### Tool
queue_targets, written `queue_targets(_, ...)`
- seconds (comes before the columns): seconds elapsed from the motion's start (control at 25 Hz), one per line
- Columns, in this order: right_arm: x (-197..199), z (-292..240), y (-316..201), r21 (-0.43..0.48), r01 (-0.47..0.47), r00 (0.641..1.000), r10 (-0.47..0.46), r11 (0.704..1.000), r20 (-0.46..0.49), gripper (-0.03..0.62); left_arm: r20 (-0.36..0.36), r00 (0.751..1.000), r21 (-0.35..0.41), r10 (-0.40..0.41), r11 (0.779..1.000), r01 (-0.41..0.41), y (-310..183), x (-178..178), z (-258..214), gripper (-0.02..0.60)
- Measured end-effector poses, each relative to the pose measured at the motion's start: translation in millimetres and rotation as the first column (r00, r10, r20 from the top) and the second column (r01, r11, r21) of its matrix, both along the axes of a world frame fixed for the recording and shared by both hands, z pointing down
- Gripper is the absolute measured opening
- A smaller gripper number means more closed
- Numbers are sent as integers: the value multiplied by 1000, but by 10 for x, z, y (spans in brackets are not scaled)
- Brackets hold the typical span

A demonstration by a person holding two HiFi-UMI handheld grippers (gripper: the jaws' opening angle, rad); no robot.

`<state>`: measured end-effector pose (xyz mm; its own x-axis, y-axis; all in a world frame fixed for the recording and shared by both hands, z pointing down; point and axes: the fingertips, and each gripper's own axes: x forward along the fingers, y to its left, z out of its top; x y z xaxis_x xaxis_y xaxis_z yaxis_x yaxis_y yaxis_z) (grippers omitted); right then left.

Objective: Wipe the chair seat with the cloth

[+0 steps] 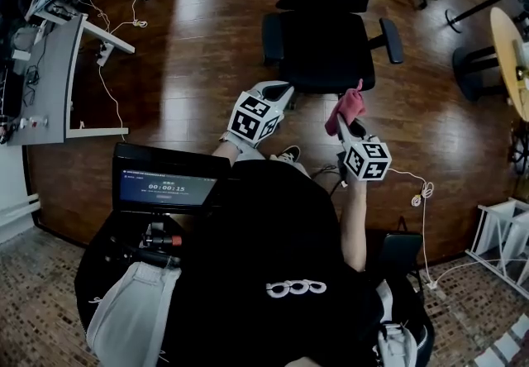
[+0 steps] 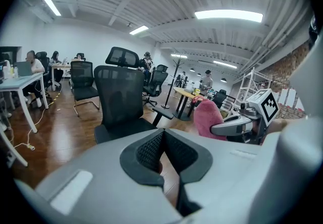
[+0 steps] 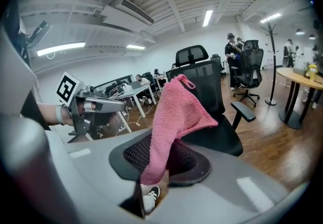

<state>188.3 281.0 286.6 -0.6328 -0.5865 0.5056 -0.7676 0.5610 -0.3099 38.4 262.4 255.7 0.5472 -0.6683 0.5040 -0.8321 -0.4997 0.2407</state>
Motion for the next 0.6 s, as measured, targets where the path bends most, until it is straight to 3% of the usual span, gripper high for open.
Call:
queue_targets(0.32, -42, -32, 28, 8, 17, 1000, -17, 1000, 1, 69, -2, 1000, -7, -8, 1000, 8, 14, 2, 26, -6)
queue_targets(0.6, -485, -98, 4, 26, -5, 999, 6, 1000, -43, 69, -24, 1000, 1, 7, 1000, -7, -9, -470, -16, -6)
